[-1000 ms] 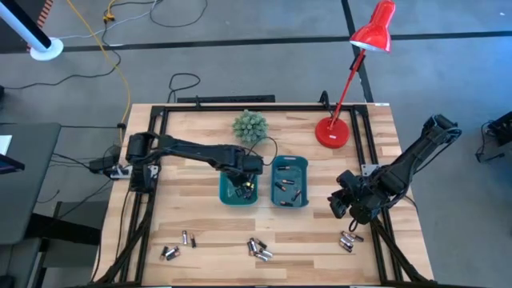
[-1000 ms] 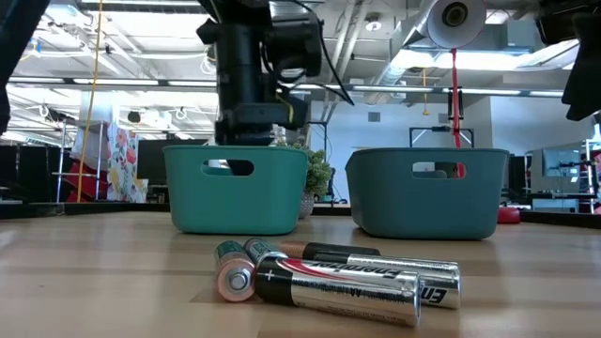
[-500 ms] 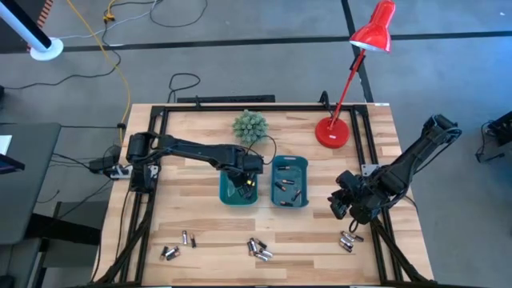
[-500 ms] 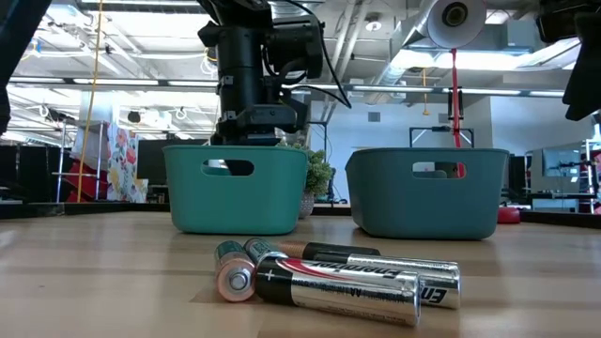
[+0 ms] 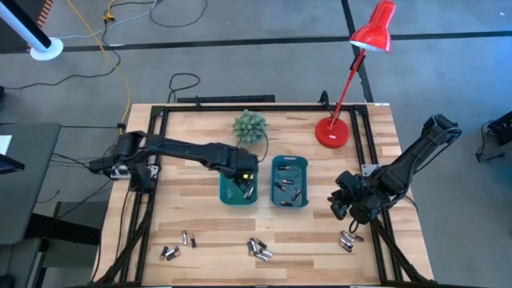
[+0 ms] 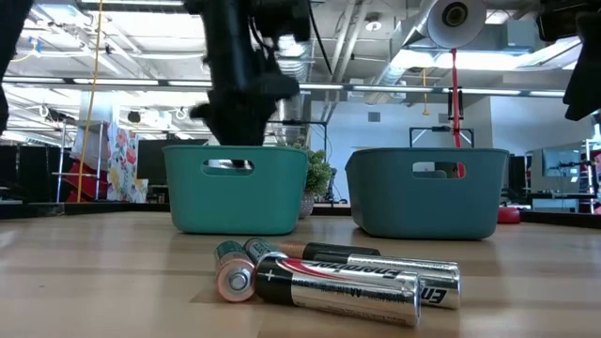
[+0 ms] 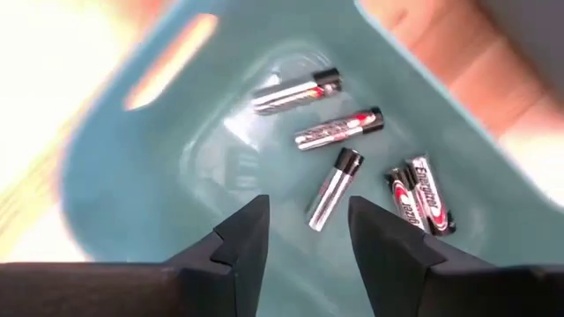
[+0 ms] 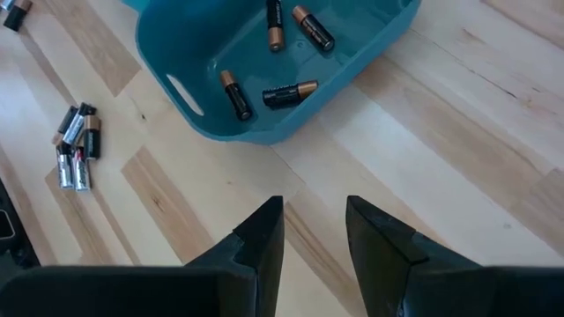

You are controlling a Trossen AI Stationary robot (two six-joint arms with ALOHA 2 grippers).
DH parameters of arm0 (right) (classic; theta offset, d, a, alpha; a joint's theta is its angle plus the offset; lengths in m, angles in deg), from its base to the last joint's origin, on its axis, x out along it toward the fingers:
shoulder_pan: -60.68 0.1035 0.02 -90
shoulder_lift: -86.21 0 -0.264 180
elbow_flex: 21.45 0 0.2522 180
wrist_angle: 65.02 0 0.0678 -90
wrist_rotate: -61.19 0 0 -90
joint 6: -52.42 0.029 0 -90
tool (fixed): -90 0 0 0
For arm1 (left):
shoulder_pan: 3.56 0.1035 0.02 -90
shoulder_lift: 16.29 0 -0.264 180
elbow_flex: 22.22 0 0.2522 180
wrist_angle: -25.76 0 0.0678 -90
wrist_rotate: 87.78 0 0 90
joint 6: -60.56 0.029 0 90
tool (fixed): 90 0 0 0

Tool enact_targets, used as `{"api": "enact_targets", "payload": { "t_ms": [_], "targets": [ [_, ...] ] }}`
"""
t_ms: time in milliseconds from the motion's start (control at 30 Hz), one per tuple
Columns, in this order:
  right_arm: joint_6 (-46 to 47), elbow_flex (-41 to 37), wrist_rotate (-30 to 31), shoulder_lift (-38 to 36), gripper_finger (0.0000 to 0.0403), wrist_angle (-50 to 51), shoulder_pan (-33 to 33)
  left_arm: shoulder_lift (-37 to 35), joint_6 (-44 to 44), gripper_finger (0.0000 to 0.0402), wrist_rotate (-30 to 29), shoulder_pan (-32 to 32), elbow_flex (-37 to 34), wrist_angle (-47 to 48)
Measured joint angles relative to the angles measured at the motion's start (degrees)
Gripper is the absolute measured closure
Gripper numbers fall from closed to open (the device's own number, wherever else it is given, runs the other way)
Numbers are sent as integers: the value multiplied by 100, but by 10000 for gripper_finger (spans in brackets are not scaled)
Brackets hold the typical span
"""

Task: Sort batteries
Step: Put the silver battery into the green bin

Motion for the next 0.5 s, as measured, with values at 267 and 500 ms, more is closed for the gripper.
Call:
{"api": "enact_targets", "payload": {
  "t_ms": [267, 500],
  "targets": [
    [-140, 0, -2, -1, 262, -3, 0, -1269, -2680, 254, -1076, -913, 0, 1700],
    [-240, 0, -2, -2, 262, -11, 0, -1949, -5796, 255, -1193, -2172, 0, 3457]
  ]
}}
